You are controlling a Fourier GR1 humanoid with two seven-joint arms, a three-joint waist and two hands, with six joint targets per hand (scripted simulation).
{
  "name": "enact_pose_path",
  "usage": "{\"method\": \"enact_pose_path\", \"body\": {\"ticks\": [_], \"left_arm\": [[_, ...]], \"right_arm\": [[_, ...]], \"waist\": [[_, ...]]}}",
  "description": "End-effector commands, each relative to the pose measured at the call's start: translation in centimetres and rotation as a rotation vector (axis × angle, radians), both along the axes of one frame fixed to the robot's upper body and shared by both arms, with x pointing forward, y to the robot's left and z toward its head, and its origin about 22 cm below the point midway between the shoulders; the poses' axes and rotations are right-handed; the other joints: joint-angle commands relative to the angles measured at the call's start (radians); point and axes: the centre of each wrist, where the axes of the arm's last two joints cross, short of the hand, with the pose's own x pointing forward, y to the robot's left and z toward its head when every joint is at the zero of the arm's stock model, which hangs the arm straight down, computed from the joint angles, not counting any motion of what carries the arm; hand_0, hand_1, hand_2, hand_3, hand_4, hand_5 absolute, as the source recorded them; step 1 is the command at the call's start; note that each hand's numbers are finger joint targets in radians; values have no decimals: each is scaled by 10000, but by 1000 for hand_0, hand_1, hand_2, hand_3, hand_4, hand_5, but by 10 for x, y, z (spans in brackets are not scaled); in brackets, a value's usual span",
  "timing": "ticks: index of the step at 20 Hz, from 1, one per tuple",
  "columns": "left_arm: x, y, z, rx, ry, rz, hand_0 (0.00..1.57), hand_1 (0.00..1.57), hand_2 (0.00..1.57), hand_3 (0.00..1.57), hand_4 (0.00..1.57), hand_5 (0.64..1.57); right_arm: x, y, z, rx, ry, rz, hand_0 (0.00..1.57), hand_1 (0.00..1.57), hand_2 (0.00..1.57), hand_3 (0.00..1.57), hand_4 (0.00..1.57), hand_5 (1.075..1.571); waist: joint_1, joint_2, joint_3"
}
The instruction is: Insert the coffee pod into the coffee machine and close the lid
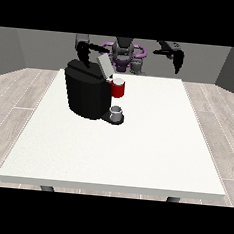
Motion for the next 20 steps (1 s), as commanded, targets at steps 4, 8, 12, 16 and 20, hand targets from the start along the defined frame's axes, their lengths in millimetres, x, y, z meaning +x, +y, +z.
{"method": "enact_pose_path", "body": {"ticks": [4, 8, 12, 16, 20], "left_arm": [[-10, 5, -11, -81, 28, 716, 0, 0, 0, 0, 0, 1571], [-1, 20, 21, 161, -229, 407, 0, 0, 0, 0, 0, 1571], [-8, 4, 15, 202, -388, 292, 0, 0, 0, 0, 0, 1571], [-5, 10, 3, 16, -259, 757, 0, 0, 0, 0, 0, 1571], [-8, 23, 5, 138, -261, 667, 0, 0, 0, 0, 0, 1571]], "right_arm": [[18, 35, 28, -428, 263, 469, 0, 0, 0, 0, 0, 1571], [25, 12, 13, -614, -86, 296, 0, 0, 0, 0, 0, 1571], [29, 24, 9, -465, -198, 434, 0, 0, 0, 0, 40, 1571], [31, 42, 20, -612, -19, 1115, 0, 0, 0, 0, 0, 1571], [40, 37, 33, -676, -189, 1014, 0, 0, 0, 0, 0, 1571]], "waist": [[-300, -121, -3], [15, 442, 0], [25, 443, 0], [-350, 423, -2], [-178, 560, -2]]}}
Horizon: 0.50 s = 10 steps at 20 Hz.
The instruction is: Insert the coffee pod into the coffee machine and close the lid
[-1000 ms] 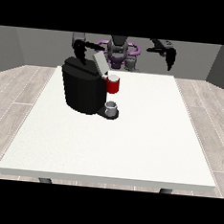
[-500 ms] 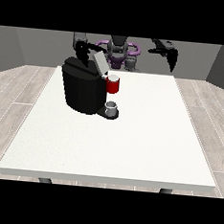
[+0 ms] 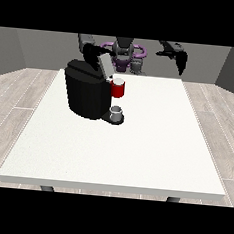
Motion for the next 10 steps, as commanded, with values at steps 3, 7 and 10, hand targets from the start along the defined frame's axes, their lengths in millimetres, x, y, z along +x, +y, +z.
{"method": "enact_pose_path", "body": {"ticks": [3, 7, 10], "left_arm": [[10, -11, 9, -153, -573, 137, 0, 0, 0, 0, 24, 1571], [0, -4, -20, -26, 174, 610, 0, 0, 0, 0, 192, 1571], [0, 21, -13, -51, -195, 562, 0, 0, 0, 0, 156, 1571]], "right_arm": [[14, 15, 15, -238, -253, 152, 0, 0, 0, 0, 0, 1571], [12, 41, 30, -427, 117, 763, 0, 0, 0, 0, 182, 1571], [14, 32, 23, -653, -185, 763, 0, 0, 0, 0, 214, 1571]], "waist": [[141, 506, 28], [-269, 46, 25], [-131, 300, 27]]}}
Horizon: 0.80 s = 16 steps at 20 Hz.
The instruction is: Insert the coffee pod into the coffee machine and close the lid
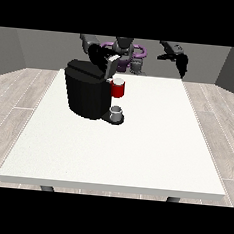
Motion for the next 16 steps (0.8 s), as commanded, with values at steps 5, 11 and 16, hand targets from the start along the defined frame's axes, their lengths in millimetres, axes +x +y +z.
{"method": "enact_pose_path", "body": {"ticks": [5, 11, 16], "left_arm": [[9, -17, 6, -75, 152, -276, 0, 0, 0, 0, 154, 1571], [0, -28, 4, -276, -340, -902, 0, 0, 0, 0, 182, 1571], [-11, -45, -3, -277, -461, -641, 0, 0, 0, 0, 205, 1571]], "right_arm": [[6, 33, 12, -974, -494, 378, 0, 0, 0, 0, 173, 1571], [14, 34, 25, -988, -363, 262, 0, 0, 0, 0, 142, 1571], [1, 44, 0, -800, -439, 1117, 0, 0, 0, 0, 30, 1571]], "waist": [[110, -73, 5], [448, -354, 5], [146, -738, 7]]}}
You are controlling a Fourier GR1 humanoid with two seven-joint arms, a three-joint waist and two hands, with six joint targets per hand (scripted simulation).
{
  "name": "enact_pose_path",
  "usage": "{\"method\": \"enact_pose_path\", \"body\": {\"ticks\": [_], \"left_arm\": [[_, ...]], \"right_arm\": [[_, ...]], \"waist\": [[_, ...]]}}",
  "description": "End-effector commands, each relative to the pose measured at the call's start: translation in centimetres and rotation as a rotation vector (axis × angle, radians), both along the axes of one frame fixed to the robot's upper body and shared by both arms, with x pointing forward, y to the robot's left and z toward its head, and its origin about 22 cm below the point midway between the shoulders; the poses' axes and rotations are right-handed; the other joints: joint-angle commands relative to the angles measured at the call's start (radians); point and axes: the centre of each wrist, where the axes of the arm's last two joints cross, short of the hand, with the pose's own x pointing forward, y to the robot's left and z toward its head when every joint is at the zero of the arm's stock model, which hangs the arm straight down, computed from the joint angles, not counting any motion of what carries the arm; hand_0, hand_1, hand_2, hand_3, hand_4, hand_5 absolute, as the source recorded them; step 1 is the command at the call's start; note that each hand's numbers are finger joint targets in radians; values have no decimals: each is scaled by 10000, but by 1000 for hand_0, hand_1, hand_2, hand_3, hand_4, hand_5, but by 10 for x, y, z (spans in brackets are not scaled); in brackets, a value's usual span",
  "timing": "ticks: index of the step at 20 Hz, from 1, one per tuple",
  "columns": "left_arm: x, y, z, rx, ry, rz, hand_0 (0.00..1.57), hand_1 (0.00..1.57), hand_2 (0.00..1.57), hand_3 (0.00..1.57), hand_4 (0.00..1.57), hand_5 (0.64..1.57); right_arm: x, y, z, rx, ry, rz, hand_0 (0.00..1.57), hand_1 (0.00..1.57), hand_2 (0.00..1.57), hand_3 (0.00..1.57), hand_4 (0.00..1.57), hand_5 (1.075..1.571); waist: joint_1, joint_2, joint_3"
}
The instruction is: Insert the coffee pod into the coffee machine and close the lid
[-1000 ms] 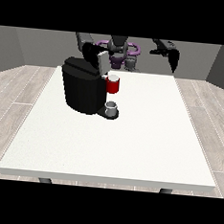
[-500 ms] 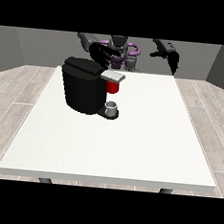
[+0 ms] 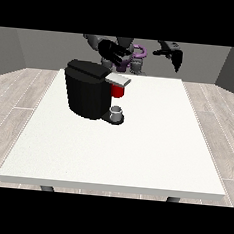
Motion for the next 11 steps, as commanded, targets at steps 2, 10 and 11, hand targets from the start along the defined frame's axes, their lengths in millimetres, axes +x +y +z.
{"method": "enact_pose_path", "body": {"ticks": [2, 10, 11], "left_arm": [[-20, -7, -18, -240, 61, -282, 0, 0, 0, 0, 192, 1571], [-24, 22, -36, -356, 1056, 769, 0, 0, 0, 0, 192, 1571], [-19, 35, -33, -378, 821, 1229, 0, 0, 0, 0, 192, 1571]], "right_arm": [[-10, 14, -14, 660, -45, 500, 0, 0, 0, 0, 132, 1571], [-73, 10, -85, 2570, 929, 578, 0, 0, 0, 0, 251, 1571], [-80, 8, -92, 2574, 992, 924, 0, 0, 0, 0, 157, 1571]], "waist": [[-14, -464, 0], [-1113, -1382, 2], [-1554, -1173, 0]]}}
